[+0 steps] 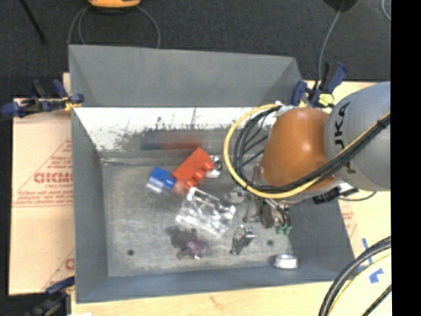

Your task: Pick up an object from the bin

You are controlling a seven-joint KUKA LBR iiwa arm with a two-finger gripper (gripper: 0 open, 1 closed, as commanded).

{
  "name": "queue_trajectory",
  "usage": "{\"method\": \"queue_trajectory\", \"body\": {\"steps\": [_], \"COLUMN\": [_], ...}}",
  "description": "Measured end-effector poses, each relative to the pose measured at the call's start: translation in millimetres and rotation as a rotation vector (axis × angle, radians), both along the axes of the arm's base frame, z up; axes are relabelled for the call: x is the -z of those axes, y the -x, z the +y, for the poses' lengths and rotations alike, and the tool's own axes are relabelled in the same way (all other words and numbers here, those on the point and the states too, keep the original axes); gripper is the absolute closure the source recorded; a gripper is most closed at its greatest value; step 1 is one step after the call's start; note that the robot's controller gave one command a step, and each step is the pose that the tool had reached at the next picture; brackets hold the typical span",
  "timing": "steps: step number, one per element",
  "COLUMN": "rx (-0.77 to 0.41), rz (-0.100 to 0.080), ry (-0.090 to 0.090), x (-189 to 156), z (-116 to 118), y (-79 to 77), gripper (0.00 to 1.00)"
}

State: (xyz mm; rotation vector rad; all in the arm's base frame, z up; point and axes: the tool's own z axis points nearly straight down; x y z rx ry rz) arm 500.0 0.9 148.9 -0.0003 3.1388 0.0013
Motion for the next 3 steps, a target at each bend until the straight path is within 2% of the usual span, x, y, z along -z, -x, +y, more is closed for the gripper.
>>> {"method": "queue_trajectory", "body": {"steps": [1, 2, 3], "rx": [0.027, 0.027, -0.013], "rz": [-0.003, 0.001, -0.005], "ry": [0.001, 0.002, 0.002], "x": [38, 41, -56], "z": [13, 13, 22], "y": [-25.8, -25.3, -30.2], "gripper": [0.00, 1.00, 1.00]}}
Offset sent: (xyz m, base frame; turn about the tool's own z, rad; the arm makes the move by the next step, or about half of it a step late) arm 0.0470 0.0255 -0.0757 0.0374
